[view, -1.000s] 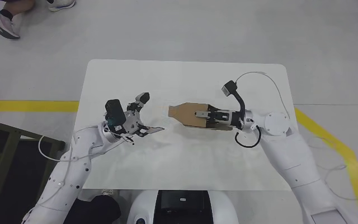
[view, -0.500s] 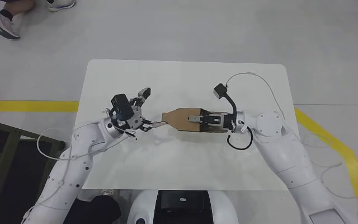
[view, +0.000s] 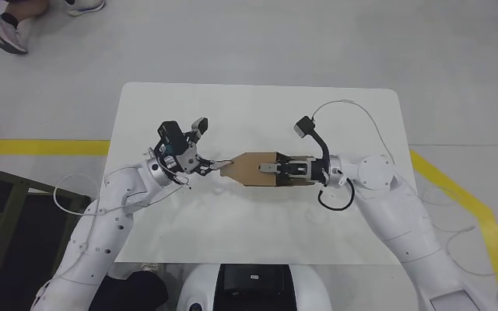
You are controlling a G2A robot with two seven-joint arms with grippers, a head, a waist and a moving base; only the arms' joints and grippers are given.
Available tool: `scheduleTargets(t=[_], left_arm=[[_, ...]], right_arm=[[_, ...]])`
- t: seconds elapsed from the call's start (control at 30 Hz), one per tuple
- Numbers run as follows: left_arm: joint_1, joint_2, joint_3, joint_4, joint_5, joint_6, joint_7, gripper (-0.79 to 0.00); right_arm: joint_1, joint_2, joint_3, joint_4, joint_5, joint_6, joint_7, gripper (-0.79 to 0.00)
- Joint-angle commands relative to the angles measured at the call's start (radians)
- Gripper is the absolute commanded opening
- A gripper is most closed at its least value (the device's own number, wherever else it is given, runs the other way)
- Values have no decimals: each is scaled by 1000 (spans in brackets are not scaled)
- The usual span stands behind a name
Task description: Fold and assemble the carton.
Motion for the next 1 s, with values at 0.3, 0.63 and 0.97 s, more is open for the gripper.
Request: scheduleTargets(t=[0.3,0.63,0.97], left_arm=[[4,-4,-1,29,-71,-26,-4,0],[1,-8,9,40,-117,-65,-15,0],[12,-11,13,30,-108,-83,0,0]], right_arm=[[-1,-2,-2,-23,41,-6,26,-785],[8,-8,-17,-24,64,-14,38,-785],[5,-12,-14,-22,122,-27,57,-785]])
